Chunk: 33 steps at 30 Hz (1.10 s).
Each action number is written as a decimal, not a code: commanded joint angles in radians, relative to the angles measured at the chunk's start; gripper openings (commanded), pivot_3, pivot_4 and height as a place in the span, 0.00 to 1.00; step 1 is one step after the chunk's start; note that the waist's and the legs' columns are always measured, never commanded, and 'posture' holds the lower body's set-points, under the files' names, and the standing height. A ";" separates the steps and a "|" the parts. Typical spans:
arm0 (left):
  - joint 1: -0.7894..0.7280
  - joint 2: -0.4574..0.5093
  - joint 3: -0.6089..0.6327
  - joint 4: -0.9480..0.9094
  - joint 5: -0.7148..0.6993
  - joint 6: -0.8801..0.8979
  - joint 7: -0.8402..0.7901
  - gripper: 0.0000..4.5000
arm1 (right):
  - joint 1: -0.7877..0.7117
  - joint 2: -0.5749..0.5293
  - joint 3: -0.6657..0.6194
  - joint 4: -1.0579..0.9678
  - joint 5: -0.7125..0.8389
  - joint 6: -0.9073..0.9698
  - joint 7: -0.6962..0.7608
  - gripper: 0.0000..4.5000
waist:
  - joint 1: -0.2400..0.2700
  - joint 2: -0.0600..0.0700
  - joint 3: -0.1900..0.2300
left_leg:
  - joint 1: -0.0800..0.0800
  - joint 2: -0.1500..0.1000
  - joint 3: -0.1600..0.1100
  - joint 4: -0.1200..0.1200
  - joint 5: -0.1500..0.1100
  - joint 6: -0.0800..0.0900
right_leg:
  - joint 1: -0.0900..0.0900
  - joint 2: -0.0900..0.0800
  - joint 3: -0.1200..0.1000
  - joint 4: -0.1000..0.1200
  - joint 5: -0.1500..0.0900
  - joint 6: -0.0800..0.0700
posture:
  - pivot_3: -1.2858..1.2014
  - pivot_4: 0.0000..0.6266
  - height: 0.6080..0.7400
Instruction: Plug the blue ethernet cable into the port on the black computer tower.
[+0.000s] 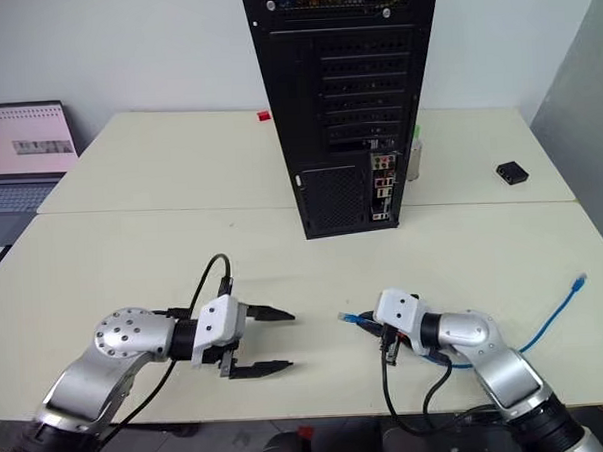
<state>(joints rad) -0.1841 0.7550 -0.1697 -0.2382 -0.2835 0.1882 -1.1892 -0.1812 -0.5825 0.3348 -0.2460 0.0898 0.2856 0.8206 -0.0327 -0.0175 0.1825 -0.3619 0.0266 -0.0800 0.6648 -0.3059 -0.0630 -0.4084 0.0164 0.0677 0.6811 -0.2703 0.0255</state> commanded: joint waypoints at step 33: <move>-0.187 -0.149 -0.115 0.218 0.118 -0.162 -0.035 0.22 | -0.115 0.008 0.080 -0.211 -0.005 0.134 0.037 0.01 | 0.000 0.000 0.000 | -0.001 0.000 -0.002 0.000 0.000 0.000 | 0.000 0.000 -0.002 0.000 0.000 0.000 | 0.52 0.24 1.00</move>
<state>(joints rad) -0.3561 0.6111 -0.2793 -0.0208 -0.1746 0.0512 -1.2293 -0.2825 -0.5790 0.4163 -0.4179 0.0906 0.4255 0.8499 -0.0326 -0.0175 0.1825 -0.3626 0.0265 -0.0816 0.6649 -0.3059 -0.0630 -0.4085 0.0163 0.0660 0.6812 -0.2702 0.0253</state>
